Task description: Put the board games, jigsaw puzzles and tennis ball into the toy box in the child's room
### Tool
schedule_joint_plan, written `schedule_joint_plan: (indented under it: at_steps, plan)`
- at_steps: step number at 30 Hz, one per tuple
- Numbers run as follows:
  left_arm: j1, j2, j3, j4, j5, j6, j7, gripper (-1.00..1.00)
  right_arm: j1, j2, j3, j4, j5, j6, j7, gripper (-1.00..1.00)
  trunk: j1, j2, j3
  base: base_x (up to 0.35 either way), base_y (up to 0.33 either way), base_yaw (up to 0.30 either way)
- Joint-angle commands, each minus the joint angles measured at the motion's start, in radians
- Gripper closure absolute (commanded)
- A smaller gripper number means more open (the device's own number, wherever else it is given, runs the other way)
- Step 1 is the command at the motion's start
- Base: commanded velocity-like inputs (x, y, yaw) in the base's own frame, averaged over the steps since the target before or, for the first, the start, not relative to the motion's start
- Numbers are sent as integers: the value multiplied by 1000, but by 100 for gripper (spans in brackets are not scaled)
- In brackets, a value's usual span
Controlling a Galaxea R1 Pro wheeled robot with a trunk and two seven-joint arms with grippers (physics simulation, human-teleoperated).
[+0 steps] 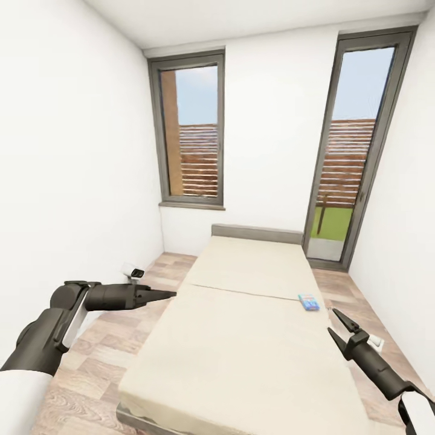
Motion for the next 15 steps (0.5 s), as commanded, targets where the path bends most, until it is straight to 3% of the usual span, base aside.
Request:
schedule_joint_plan:
  at_steps: [1, 15]
  plan:
    - [-1, 1, -2, 0, 1, 11, -3, -100, -1, 0, -2, 1, -2, 6, 1, -100, 0, -1, -1, 0, -197, -261]
    - [-1, 1, -2, 0, 1, 10, -3, -100, -1, 0, -3, 2, -2, 6, 1, -100, 0, -1, -1, 0, -276, -275]
